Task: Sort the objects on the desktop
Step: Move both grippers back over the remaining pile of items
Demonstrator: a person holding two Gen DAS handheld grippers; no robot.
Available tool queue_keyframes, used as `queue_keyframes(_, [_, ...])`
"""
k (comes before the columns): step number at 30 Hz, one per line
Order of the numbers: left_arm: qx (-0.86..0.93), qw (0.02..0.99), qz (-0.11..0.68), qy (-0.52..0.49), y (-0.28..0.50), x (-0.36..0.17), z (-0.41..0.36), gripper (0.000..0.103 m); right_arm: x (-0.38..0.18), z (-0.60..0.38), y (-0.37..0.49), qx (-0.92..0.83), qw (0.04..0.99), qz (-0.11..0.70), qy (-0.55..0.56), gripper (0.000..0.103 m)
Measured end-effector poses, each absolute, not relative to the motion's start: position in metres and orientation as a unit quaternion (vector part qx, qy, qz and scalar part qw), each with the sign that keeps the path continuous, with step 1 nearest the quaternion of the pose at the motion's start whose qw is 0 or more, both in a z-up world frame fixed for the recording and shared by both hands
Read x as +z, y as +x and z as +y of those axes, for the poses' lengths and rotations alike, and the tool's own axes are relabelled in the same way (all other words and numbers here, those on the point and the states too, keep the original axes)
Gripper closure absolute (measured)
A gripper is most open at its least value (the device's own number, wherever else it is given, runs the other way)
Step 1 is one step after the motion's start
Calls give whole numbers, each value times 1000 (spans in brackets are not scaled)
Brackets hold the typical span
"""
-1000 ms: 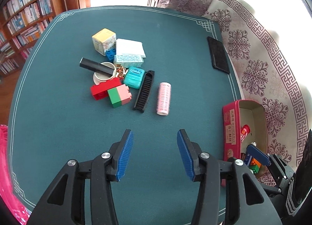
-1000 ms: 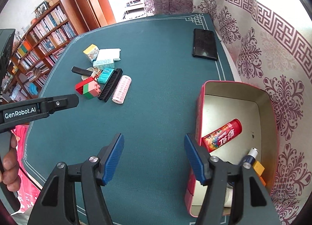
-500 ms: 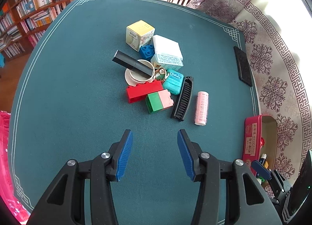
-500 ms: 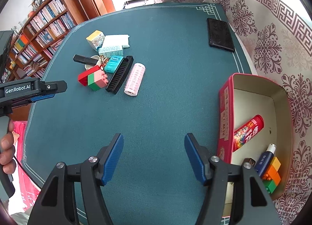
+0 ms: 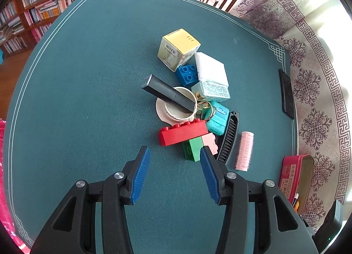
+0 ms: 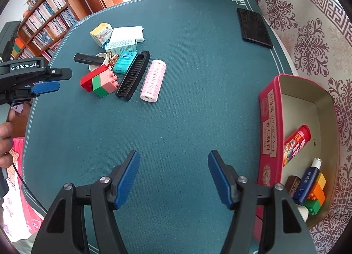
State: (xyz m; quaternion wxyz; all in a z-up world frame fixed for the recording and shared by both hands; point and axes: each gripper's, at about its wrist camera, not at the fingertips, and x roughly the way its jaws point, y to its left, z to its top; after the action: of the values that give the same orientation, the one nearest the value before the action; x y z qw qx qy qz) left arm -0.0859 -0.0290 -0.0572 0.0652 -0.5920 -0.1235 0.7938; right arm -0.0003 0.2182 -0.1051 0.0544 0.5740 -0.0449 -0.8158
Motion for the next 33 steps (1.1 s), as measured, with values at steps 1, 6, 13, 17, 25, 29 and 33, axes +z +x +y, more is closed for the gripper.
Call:
queue_keyframes(1, [794, 63, -124, -592, -90, -59, -30, 52, -107, 217, -2, -815, 54, -45, 576, 34])
queue_keyframes(6, [793, 56, -131, -593, -114, -69, -37, 52, -115, 211, -9, -807, 53, -42, 586, 34])
queue_keyframes(13, [786, 45, -174, -592, -143, -80, -51, 52, -127, 206, -18, -796, 50, -38, 602, 34])
queue_keyframes(17, [786, 45, -187, -588, -156, -86, -53, 52, -131, 205, -23, -792, 48, -35, 607, 34])
queue_keyframes(25, [794, 55, -185, -577, -172, -90, -50, 52, -133, 204, -34, -791, 43, -34, 610, 34])
queue_keyframes(29, [800, 53, -169, -574, -173, -92, -46, 58, -133, 200, -39, -790, 45, -31, 610, 34])
queue_keyframes(33, [799, 52, -178, -573, -171, -95, -51, 65, -134, 196, -42, -790, 45, -28, 611, 34])
